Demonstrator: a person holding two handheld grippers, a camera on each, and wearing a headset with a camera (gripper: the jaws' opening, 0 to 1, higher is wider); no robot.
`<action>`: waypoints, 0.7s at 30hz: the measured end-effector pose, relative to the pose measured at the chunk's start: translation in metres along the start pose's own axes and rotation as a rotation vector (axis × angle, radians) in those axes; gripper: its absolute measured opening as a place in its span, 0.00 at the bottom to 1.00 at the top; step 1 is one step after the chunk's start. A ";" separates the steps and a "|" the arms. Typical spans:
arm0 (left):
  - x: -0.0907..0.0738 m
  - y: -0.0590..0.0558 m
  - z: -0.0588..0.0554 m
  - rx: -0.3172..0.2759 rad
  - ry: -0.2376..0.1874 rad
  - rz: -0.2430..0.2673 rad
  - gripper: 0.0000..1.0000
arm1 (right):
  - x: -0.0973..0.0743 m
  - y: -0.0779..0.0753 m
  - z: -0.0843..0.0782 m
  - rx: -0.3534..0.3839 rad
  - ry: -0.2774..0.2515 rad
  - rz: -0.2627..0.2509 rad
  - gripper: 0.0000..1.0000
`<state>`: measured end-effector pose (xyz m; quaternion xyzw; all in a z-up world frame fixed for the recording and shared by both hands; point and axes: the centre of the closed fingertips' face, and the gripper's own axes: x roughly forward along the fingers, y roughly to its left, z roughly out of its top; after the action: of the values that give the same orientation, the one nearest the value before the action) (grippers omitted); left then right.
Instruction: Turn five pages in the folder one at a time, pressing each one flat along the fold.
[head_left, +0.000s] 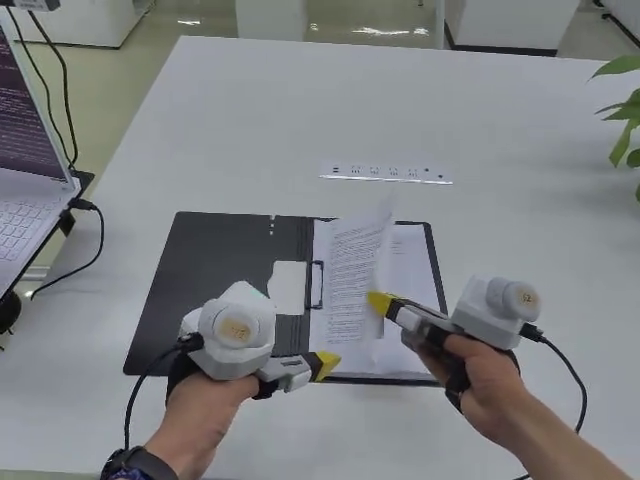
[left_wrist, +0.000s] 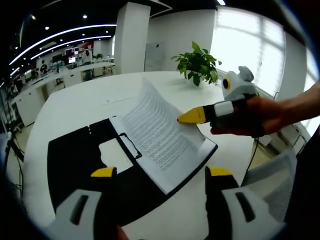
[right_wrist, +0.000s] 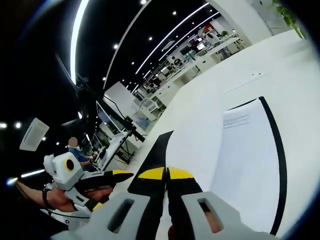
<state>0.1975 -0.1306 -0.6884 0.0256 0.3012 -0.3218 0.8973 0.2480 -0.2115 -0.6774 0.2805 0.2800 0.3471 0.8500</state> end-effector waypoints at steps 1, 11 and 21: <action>-0.001 0.003 -0.001 -0.009 -0.002 0.005 0.71 | 0.003 0.003 -0.001 -0.002 0.005 0.004 0.00; -0.029 0.029 -0.006 -0.037 -0.030 0.074 0.72 | 0.037 0.033 -0.015 -0.013 0.049 0.061 0.00; -0.055 0.041 -0.018 -0.075 -0.040 0.111 0.73 | 0.066 0.056 -0.032 -0.017 0.095 0.105 0.00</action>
<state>0.1786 -0.0633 -0.6785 0.0019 0.2931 -0.2606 0.9199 0.2420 -0.1192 -0.6803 0.2709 0.3021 0.4066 0.8186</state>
